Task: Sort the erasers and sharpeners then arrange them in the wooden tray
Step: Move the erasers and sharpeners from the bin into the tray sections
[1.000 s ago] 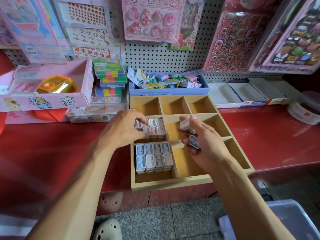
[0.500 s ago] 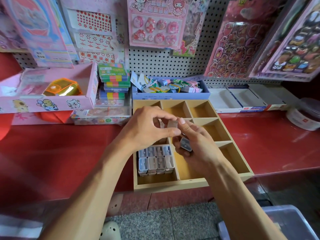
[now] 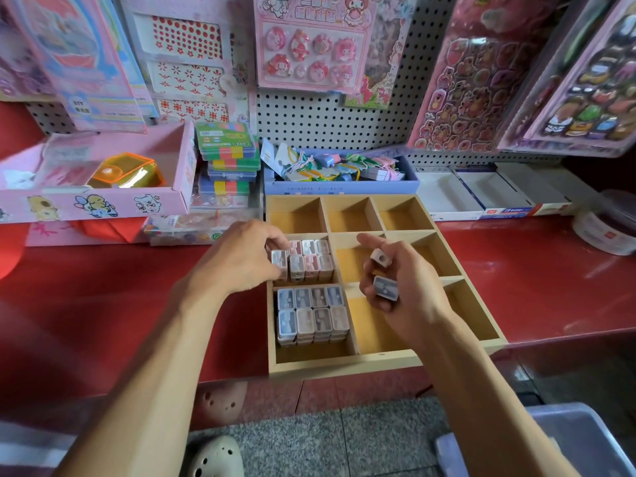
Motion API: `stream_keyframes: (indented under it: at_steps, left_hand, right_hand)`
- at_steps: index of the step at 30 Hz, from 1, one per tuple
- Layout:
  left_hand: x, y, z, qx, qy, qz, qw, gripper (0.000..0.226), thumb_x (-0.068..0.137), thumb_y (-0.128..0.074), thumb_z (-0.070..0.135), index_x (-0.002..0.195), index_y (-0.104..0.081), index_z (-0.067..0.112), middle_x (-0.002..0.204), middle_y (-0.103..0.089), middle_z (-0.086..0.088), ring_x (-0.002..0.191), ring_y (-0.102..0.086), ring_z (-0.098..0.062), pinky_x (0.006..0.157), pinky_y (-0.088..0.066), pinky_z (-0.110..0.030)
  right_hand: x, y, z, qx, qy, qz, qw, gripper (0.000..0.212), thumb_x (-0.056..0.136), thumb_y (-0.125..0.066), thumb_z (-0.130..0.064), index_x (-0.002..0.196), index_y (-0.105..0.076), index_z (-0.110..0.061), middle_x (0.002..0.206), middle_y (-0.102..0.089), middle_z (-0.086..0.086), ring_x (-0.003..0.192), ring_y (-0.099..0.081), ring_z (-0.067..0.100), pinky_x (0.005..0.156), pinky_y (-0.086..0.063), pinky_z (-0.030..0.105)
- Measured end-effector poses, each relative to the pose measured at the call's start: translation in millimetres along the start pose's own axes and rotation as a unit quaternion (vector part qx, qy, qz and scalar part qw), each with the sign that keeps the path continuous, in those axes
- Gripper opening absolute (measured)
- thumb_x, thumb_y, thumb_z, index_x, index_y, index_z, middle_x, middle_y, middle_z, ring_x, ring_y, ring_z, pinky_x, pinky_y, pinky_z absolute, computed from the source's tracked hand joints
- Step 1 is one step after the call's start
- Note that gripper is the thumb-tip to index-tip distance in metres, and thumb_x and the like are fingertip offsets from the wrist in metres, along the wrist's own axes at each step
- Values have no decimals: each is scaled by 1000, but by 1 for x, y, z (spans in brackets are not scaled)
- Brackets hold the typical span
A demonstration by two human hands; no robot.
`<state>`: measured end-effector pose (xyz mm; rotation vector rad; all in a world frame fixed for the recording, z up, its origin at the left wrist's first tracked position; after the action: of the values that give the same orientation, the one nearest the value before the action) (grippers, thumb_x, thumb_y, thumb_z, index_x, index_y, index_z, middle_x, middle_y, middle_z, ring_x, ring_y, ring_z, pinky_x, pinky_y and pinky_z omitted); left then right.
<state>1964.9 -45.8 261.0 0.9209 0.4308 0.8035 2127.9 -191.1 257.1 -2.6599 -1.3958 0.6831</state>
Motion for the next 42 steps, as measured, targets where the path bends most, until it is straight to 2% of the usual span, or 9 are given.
stream_keyframes:
  at_steps: [7, 12, 17, 20, 23, 28, 34, 38, 42]
  left_hand:
    - [8, -16, -5, 29, 3, -17, 999, 42, 70, -79, 6, 103, -71, 31, 88, -45, 17, 82, -51, -10, 72, -38, -25]
    - [10, -21, -6, 42, 5, -1, 999, 44, 70, -78, 4, 105, -71, 31, 105, -63, 13, 92, -56, -7, 83, -49, -30]
    - [10, -17, -2, 73, -8, 3, 997, 47, 71, -81, 14, 113, -66, 29, 104, -59, 11, 98, -57, -12, 80, -47, -31]
    - [6, -6, 13, -15, -42, 29, 999, 47, 67, -87, 23, 109, -67, 31, 96, -61, 15, 82, -58, -7, 67, -42, -21]
    - [-3, -4, 42, -138, -92, -10, 986, 47, 63, -89, 22, 104, -69, 34, 92, -66, 14, 68, -58, -2, 62, -46, -16]
    - [-6, -16, 61, -137, -153, -18, 978, 34, 66, -86, 12, 95, -74, 26, 87, -64, 9, 69, -57, -2, 60, -41, -11]
    - [11, -16, 40, -136, -88, 71, 984, 32, 66, -89, 26, 94, -75, 30, 72, -56, 9, 57, -48, 1, 61, -41, -23]
    - [22, -23, 30, -116, -36, 66, 990, 25, 70, -85, 19, 82, -68, 34, 59, -61, 11, 52, -52, 1, 62, -45, -26]
    - [32, -29, 28, -85, -17, 67, 994, 30, 71, -80, 18, 78, -64, 41, 59, -63, 15, 54, -55, 4, 63, -48, -27]
  right_hand:
    - [-3, 4, -2, -95, 40, 1, 995, 6, 98, -59, -11, 100, -64, -9, 80, -62, 4, 53, -43, 11, 43, -28, 19]
    - [-3, 9, 1, -101, 43, 14, 994, 6, 93, -68, -16, 92, -67, -10, 81, -71, 2, 52, -46, 9, 45, -34, 18]
    - [-3, 12, 3, -99, 46, 10, 994, 17, 88, -74, -17, 99, -68, -6, 85, -73, 5, 54, -47, 10, 46, -37, 18]
    - [-2, 9, 3, -103, 51, -2, 993, 17, 85, -77, -18, 95, -68, -7, 86, -72, 8, 54, -47, 11, 47, -36, 20]
    - [0, 3, 1, -107, 58, -14, 992, 17, 84, -77, -18, 91, -68, -7, 85, -70, 11, 52, -46, 11, 48, -34, 23]
    - [3, -5, -3, -145, 68, -17, 987, 22, 86, -77, -19, 96, -65, -3, 77, -66, 8, 51, -46, 11, 51, -35, 26]
    - [9, 11, -10, -68, 26, 69, 995, 21, 102, -48, -14, 85, -60, -9, 58, -50, 3, 51, -41, 13, 41, -27, 21]
    - [11, 32, -12, 3, -29, 123, 992, 20, 102, -46, -16, 82, -50, -13, 52, -38, -1, 50, -38, 15, 41, -28, 24]
    - [14, 44, -14, 24, -55, 98, 993, 11, 95, -48, -21, 87, -44, -17, 59, -39, 1, 51, -39, 18, 41, -31, 24]
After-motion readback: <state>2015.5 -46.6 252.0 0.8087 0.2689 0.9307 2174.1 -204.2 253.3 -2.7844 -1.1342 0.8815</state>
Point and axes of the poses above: each hand's wrist, its own x-axis towards the middle knuckle, its own y-axis out of the back of the hand, z = x × y, the point moved 2 cm from there along x, towards the middle knuckle
